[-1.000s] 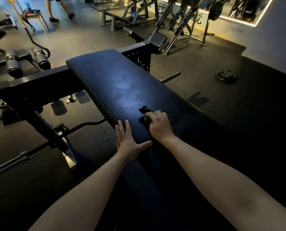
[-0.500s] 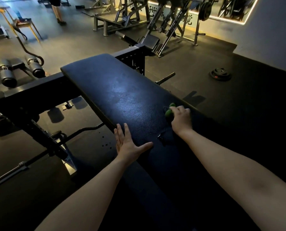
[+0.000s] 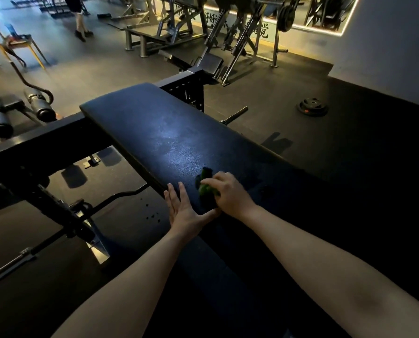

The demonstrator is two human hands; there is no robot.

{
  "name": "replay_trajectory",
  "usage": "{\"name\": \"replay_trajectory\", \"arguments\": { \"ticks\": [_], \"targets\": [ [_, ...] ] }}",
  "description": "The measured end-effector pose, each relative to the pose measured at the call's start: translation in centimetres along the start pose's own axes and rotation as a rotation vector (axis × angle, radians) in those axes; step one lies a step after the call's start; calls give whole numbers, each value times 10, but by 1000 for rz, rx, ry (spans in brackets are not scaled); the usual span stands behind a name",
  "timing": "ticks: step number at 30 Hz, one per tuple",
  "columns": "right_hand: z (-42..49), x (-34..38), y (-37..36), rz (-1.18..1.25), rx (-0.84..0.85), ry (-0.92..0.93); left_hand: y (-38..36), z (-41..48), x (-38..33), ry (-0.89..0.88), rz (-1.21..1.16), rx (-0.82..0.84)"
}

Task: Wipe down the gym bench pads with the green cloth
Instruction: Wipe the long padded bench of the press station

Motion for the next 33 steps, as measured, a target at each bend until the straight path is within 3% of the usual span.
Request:
{"name": "replay_trajectory", "arguments": {
  "ticks": [2,5,13,19,21,23,26,33],
  "targets": [
    [8,-42,24,-59,-128,-211,1,-1,0,2,-15,-2],
    [7,-73,32,-127,-134,-427,1,-2,-2,-7,-21,-5],
    [-12,-2,-1,-17,-114,-240,0,-2,-2,-61,-105,101],
    [-31,62,-25,74,63,-22,19,-12,16,-245,-173,95],
    [-20,44,-7,49,-31,-67,25,-17,26,-236,-148,71],
    [-11,15,12,-12,-141,-226,30,-22,30,-194,-166,15],
    [-6,-2,1,-79,-71,-390,23,-30,37,-126,-286,26],
    [-37,58,-24,-18,-91,-208,30,-38,54,-80,-524,18]
  ]
}}
Point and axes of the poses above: each hand's wrist, its own z-axis towards the middle knuckle, its own y-axis out of the back of the hand, x = y × z, the point moved 10 cm from there along z, towards the middle knuckle, and after that the axes turned 1 degree about -y, right-handed, at the moved point
